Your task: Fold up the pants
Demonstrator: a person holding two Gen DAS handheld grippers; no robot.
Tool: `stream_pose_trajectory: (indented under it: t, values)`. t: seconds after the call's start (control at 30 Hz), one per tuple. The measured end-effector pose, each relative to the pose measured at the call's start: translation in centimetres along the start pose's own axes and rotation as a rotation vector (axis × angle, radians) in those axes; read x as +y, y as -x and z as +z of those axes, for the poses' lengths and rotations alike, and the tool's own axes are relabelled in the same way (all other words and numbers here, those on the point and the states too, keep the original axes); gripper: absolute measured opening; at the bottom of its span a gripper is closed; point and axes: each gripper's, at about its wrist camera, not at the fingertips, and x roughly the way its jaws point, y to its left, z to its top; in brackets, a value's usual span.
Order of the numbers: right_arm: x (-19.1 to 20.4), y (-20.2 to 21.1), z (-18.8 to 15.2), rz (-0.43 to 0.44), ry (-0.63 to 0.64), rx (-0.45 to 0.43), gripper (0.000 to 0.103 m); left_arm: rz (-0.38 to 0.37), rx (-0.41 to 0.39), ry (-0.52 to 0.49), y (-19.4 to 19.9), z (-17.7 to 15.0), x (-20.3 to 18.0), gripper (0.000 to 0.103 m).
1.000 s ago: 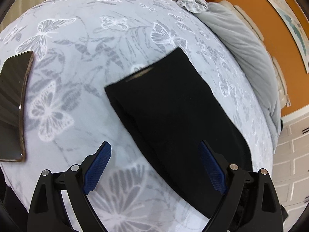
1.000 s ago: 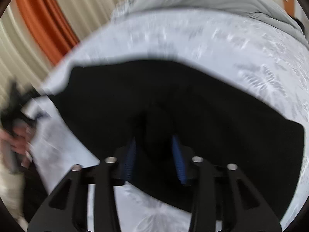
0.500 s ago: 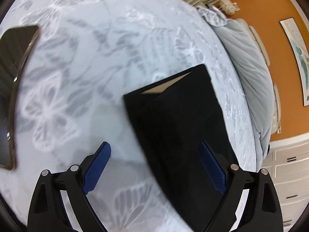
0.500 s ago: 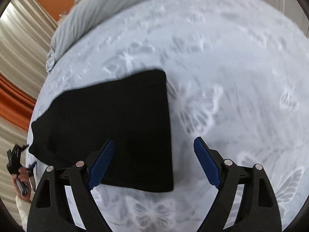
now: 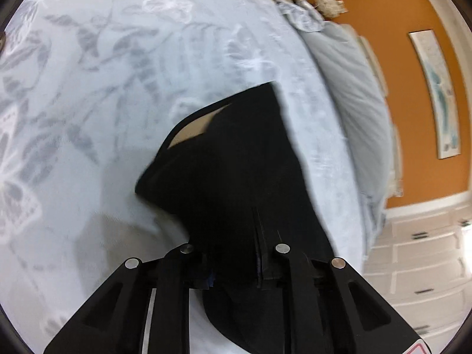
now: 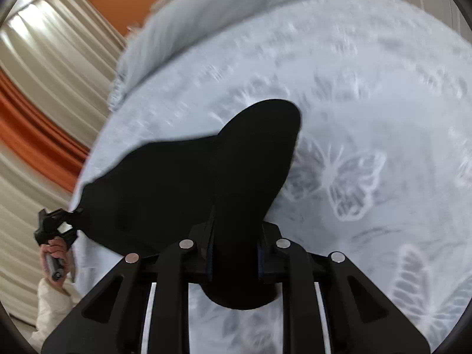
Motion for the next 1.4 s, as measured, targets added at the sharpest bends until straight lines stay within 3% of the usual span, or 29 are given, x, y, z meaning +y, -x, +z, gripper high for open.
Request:
stream_pose_trajectory:
  t: [0.13,0.2,0.27,0.33,0.4,0.47,0.5,0.6,0.77,0.87,0.9,0.93,0.97,1.0,1.03,1.1,1.2,1.33,1.4]
  values:
    - [-1.4,5.6,-0.8,0.013,-0.016,-0.045,0.018,-0.079,0.066,-0.147,4.1,-2.6,-3.3,0.015]
    - [-3.6,7.0,-2.5,-0.077,-0.021,-0.024,0.021,-0.063,0.101,-0.208,4.8,-4.3,-3.3,0.016]
    - [-6.8,5.9,-4.4,-0.181,-0.071,0.064,0.031,0.021,0.183,-0.229,3.7,-6.5,-1.9,0.017]
    - [-9.4,4.9,-5.5,-0.395,-0.145,0.144,0.032,0.115,0.240,-0.191,1.9,-7.7,0.1,0.018]
    - [-8.0,7.0,-4.9,-0.371,-0.100,0.019,0.033,0.126,0.233,-0.129,1.3,-8.0,1.6,0.025]
    - [-5.3,8.9,-4.5,-0.294,-0.031,-0.112,0.052,0.105,0.211,-0.097,1.9,-8.0,1.9,0.030]
    - [-3.5,9.1,-4.4,-0.232,0.014,-0.144,0.064,0.109,0.193,-0.083,2.2,-8.0,2.0,0.039]
    - [1.1,6.3,-4.7,-0.106,0.130,-0.080,0.064,0.068,0.160,-0.022,2.6,-8.3,2.6,0.054]
    - [10.2,-2.9,-8.5,-0.115,0.413,0.134,0.064,0.038,0.140,-0.001,2.2,-8.3,1.9,0.070]
    - [13.1,-7.0,-12.0,-0.212,0.570,0.195,0.056,0.050,0.123,-0.039,1.7,-8.3,1.2,0.066]
    - [13.7,-7.3,-12.3,-0.236,0.594,0.176,0.054,0.069,0.116,-0.065,1.6,-8.5,0.9,0.053]
    - [14.2,-7.5,-12.2,-0.236,0.604,0.159,0.039,0.094,0.117,-0.089,1.6,-8.7,0.7,0.045]
    - [14.5,-7.2,-11.8,-0.220,0.578,0.152,0.019,0.108,0.121,-0.100,1.6,-8.8,0.7,0.031]
    - [14.3,-6.6,-11.2,-0.208,0.541,0.139,0.017,0.112,0.125,-0.099,1.4,-8.6,0.7,0.022]
    - [14.2,-5.9,-10.5,-0.177,0.491,0.116,0.017,0.092,0.127,-0.085,1.4,-8.5,0.8,0.021]
    - [15.1,-5.8,-9.5,-0.159,0.478,0.090,0.017,0.064,0.120,-0.074,1.8,-8.2,0.7,0.020]
    - [14.4,-9.2,-10.0,-0.164,0.480,0.205,0.023,0.086,0.105,-0.117,2.0,-8.3,0.0,0.020]
    - [15.3,-7.5,-9.5,-0.129,0.497,0.163,0.030,0.092,0.087,-0.128,2.0,-8.4,-0.5,0.020]
    - [14.8,-6.8,-8.9,-0.095,0.466,0.141,0.052,0.094,0.079,-0.126,1.9,-8.3,-0.8,0.020]
